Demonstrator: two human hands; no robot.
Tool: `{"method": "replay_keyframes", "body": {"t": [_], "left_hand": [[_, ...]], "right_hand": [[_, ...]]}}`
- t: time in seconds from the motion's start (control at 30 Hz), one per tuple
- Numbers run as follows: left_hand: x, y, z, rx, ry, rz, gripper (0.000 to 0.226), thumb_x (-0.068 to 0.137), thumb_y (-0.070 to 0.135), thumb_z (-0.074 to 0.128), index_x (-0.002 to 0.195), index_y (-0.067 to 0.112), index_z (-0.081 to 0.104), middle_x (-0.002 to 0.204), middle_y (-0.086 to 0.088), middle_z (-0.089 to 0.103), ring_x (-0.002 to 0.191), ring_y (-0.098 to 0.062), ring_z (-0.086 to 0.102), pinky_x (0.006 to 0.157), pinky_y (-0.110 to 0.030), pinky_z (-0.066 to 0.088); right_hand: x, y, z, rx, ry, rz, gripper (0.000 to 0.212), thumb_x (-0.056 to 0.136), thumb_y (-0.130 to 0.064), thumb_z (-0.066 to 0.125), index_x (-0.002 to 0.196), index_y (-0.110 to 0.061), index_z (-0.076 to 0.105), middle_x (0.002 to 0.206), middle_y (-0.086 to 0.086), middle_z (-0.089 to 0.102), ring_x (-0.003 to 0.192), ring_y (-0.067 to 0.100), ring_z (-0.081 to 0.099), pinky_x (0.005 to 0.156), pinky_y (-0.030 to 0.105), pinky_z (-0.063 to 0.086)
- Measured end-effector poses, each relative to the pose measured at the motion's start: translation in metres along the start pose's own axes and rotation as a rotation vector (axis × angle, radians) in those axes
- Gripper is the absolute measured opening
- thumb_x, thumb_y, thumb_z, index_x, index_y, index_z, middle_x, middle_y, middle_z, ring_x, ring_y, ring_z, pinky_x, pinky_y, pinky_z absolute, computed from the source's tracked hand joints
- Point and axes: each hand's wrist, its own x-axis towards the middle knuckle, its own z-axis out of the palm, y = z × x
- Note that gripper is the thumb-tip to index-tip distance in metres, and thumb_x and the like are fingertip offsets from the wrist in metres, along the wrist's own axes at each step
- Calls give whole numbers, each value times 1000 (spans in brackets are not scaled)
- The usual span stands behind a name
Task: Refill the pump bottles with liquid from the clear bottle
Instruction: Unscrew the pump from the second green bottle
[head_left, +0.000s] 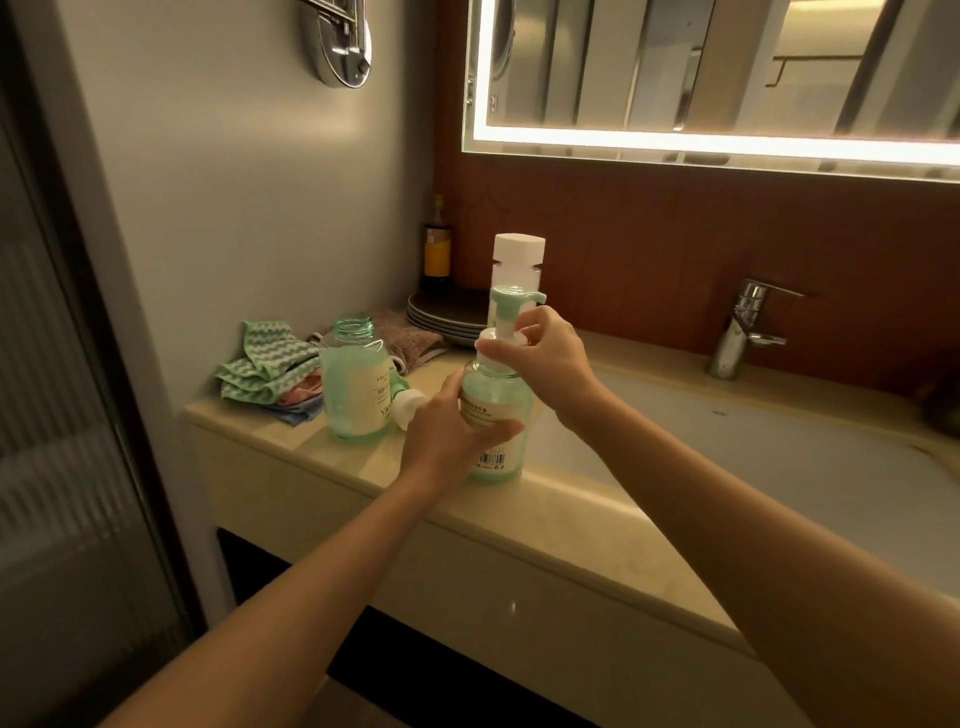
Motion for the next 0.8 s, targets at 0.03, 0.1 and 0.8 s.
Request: {"method": "replay_keyframes", "body": {"t": [0.03,0.1,0.8], "left_hand": [[0,0,0,2,-2,1,64,63,41,80,117,21,52,104,4,65,94,-14,62,81,-40,54],[0,1,0,12,-3,5,64,63,41,80,116,20,52,105,4,65,93,-14,62,80,-38,54],[-4,0,0,-1,10,21,64,64,40,80,119,20,52,105,5,65,94,-15,63,79,-38,54]], "right_hand": [[-1,-1,0,19,-23,2,45,81,-25,69,119,-11,49,114,7,57,102,19,56,80,27,46],[-3,-3,0,89,-86,11,49,86,-19,61,131,-13,43,122,9,56,110,22,55,86,30,46],[5,-3,13,-225,89,-63,70,72,-45,73,125,-11,42,123,7,46,112,21,45,98,36,42]]}}
